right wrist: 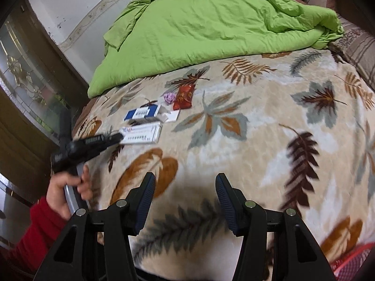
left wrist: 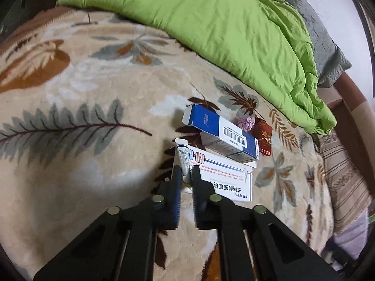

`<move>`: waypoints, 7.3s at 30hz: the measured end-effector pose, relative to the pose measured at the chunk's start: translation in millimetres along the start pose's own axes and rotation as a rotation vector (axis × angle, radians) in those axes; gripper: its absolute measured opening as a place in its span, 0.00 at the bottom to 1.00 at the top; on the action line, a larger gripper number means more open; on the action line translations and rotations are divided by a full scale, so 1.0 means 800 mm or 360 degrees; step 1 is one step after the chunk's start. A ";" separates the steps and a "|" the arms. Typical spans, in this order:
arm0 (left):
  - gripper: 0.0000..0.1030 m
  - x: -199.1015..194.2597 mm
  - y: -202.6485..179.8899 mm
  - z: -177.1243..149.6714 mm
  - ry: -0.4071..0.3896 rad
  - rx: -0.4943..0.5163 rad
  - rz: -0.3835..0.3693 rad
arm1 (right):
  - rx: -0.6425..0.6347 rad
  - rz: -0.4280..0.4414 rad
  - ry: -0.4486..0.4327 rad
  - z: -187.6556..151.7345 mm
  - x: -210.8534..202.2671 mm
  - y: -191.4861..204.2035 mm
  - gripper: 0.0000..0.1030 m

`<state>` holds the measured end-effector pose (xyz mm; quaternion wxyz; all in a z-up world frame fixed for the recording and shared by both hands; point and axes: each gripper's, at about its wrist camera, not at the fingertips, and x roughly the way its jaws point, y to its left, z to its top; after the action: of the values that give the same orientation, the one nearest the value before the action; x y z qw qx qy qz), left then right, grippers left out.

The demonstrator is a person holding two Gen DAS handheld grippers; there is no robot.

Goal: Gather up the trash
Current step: 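Grasp the white medicine box with the left tool while the right tool grasps the orange snack packet, then lift the medicine box with the left tool while the right tool lifts the orange packet, then carry the medicine box with the left tool while the right tool carries the packet to the basket, then open the left tool over the red basket while the right tool releases the orange packet, then move both open tools back over the remaining items on the bed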

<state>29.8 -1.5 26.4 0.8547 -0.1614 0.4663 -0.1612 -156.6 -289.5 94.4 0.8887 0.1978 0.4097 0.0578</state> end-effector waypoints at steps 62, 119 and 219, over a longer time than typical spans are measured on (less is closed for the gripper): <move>0.05 -0.172 -0.084 -0.126 -0.0393 0.0554 0.0110 | -0.0330 -0.0258 -0.0189 -0.036 0.007 0.055 0.32; 0.05 -0.240 -0.145 -0.159 -0.0528 0.0706 0.0004 | -0.0481 -0.0611 -0.0415 -0.070 -0.086 0.061 0.32; 0.53 -0.140 -0.051 -0.098 -0.0129 0.0213 0.0077 | -0.0104 0.0017 -0.0047 0.039 0.001 0.033 0.56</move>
<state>-99.3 0.0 86.7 0.8854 -0.0990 0.4234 -0.1646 -131.2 -274.5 123.2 0.9003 0.1716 0.3934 0.0728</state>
